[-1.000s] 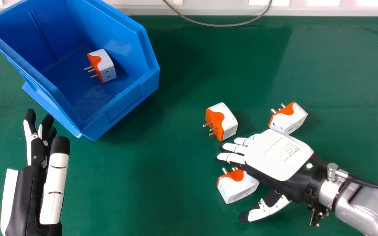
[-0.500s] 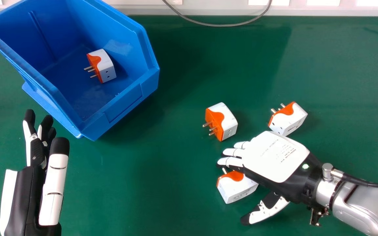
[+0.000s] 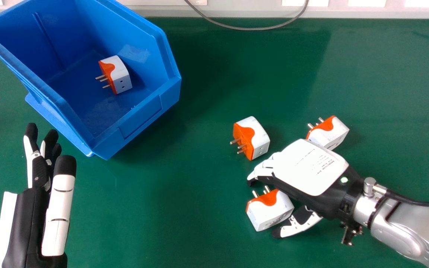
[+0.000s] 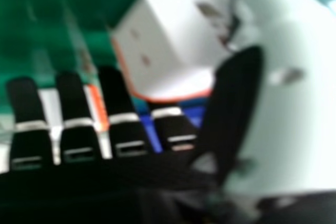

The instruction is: Pick all objects and put in blue box

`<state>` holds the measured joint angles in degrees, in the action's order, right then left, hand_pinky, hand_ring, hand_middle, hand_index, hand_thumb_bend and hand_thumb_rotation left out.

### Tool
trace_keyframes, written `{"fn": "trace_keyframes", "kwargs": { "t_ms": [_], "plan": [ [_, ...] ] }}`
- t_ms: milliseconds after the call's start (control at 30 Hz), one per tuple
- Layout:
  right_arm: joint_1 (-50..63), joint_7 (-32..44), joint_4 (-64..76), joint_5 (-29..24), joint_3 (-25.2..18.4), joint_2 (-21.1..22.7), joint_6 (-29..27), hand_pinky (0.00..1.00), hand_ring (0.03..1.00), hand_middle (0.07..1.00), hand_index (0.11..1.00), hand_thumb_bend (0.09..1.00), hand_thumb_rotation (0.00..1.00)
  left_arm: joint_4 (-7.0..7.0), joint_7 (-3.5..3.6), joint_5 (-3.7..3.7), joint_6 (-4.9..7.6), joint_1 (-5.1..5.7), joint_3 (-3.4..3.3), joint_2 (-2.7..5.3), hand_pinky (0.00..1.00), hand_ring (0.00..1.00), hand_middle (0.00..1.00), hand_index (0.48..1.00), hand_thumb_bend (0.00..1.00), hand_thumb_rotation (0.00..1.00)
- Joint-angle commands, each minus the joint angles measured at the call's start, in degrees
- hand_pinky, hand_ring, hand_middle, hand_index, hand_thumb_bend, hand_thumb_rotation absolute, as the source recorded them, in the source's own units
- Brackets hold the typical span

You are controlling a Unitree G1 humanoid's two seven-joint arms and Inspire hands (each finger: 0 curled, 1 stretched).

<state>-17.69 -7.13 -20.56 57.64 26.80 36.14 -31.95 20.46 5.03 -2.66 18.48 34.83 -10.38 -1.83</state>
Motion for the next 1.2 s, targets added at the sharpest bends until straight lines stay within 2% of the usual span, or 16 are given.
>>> {"fn": "trace_keyframes", "kwargs": {
  "t_ms": [0, 67, 167, 533, 633, 667, 767, 800, 900, 967, 1033, 1167],
  "plan": [
    [-1.8, -2.1, -1.6, 1.0, 0.2, 0.5, 0.4, 0.18, 0.389, 0.459, 0.517, 0.507, 0.01, 1.28, -0.03, 0.01, 0.36, 0.44, -0.47, -0.61, 1.00, 1.00, 1.00, 1.000, 0.68, 0.96],
    [-2.2, -3.5, -2.0, 1.4, 0.8, 0.7, 0.0, 0.13, 0.406, 0.487, 0.491, 0.511, 0.00, 1.64, -0.02, 0.03, 0.27, 0.65, -0.47, -0.59, 1.00, 1.00, 1.00, 1.000, 0.68, 0.96],
    [-2.5, -4.3, -2.2, 1.5, 1.3, 1.1, -0.5, 0.12, 0.411, 0.493, 0.485, 0.512, 0.00, 1.75, -0.04, 0.10, 0.28, 0.72, -0.49, -0.59, 1.00, 1.00, 1.00, 1.000, 0.68, 0.96],
    [-1.6, -1.9, 1.3, -0.7, 0.2, 1.2, 0.3, 0.17, 0.414, 0.502, 0.481, 0.513, 0.00, 1.26, -0.07, 0.12, 0.58, 0.53, -0.50, -0.79, 1.00, 1.00, 1.00, 1.000, 0.67, 0.96],
    [0.4, 0.9, 6.2, -3.2, -1.4, 1.3, 1.2, 0.19, 0.392, 0.469, 0.506, 0.509, 0.00, 1.24, -0.03, 0.04, 0.57, 0.53, -0.54, -0.85, 1.00, 1.00, 1.00, 1.000, 0.67, 0.96],
    [1.2, 2.1, 8.7, -4.1, -2.0, 1.4, 1.5, 0.18, 0.326, 0.438, 0.505, 0.507, 0.00, 1.26, -0.03, 0.02, 0.54, 0.54, -0.53, -0.86, 1.00, 1.00, 1.00, 1.000, 0.67, 0.95],
    [3.4, 6.8, 17.7, -8.2, -4.0, 1.6, 2.0, 0.18, 0.245, 0.402, 0.507, 0.506, 0.00, 1.48, -0.09, 0.02, 0.37, 0.55, -0.51, -0.92, 1.00, 1.00, 1.00, 1.000, 0.67, 0.95],
    [3.5, 7.9, 20.0, -10.0, -4.5, 1.3, 1.7, 0.18, 0.245, 0.402, 0.507, 0.506, 0.00, 1.66, -0.12, 0.02, 0.22, 0.56, -0.49, -0.93, 1.00, 1.00, 1.00, 1.000, 0.67, 0.95],
    [1.7, 10.2, 24.1, -14.9, -5.1, -0.9, 0.0, 0.18, 0.235, 0.395, 0.511, 0.505, 0.00, 2.04, -0.20, -0.11, -0.40, 0.46, -0.50, -0.99, 1.00, 1.00, 1.00, 1.000, 0.67, 0.94],
    [-1.2, 10.7, 24.7, -16.9, -4.8, -3.3, -1.2, 0.20, 0.241, 0.397, 0.516, 0.505, 0.00, 1.75, -0.17, -0.39, -0.73, 0.06, -0.66, -1.14, 1.00, 1.00, 1.00, 1.000, 0.68, 0.94],
    [-4.3, 10.1, 24.0, -17.7, -4.5, -6.3, -2.5, 0.20, 0.245, 0.398, 0.517, 0.506, 0.00, 1.48, -0.09, -0.67, -0.92, -0.30, -0.78, -1.30, 1.00, 1.00, 1.00, 1.000, 0.68, 0.94],
    [-12.1, 6.3, 17.8, -16.4, -3.8, -13.0, -5.5, 0.14, 0.172, 0.450, 0.486, 0.520, 0.00, 1.17, 0.13, -1.25, -1.29, -0.91, -0.96, -1.53, 1.00, 1.00, 1.00, 1.000, 0.68, 0.92]
  ]
}}
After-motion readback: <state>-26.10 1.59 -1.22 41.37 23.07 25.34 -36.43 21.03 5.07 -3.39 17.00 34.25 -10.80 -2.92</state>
